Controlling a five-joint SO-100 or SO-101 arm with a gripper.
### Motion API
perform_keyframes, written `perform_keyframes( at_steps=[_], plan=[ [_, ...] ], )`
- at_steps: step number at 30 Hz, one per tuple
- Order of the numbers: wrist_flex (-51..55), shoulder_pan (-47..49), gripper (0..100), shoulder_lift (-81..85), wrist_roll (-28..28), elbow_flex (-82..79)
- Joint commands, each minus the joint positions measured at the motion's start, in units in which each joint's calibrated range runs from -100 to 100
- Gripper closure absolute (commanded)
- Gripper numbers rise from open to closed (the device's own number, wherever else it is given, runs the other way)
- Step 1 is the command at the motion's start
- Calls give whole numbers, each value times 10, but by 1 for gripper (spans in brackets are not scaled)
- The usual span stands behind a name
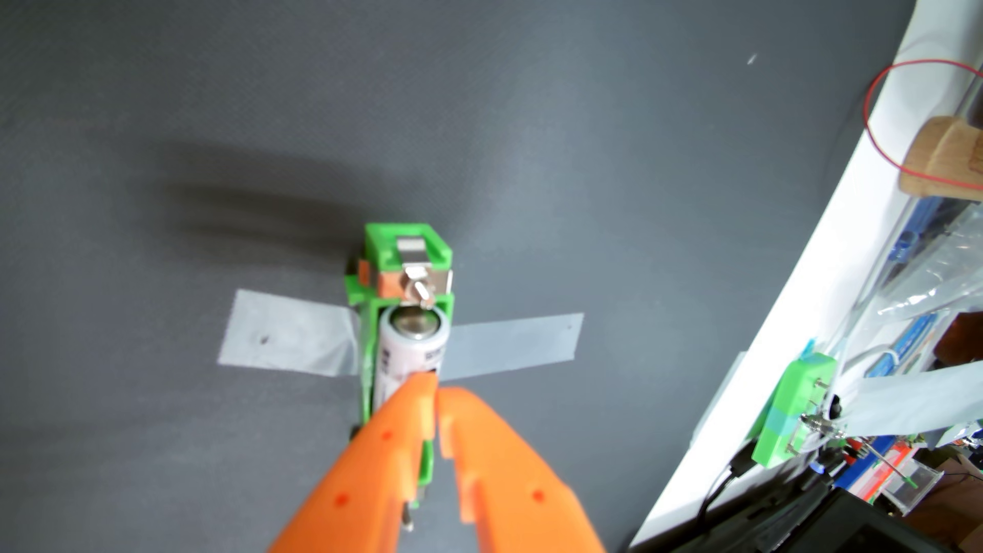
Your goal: Insert Battery
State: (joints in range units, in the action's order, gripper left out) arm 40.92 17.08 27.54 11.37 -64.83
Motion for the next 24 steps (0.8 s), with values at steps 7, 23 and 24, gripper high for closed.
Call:
perform_keyframes(
  at_steps=[7, 23, 24],
  plan=[
    [5, 0, 98, -1, -2, -6],
    [12, 10, 98, 0, -2, -7],
    [13, 10, 98, 0, -2, -7]
  ],
)
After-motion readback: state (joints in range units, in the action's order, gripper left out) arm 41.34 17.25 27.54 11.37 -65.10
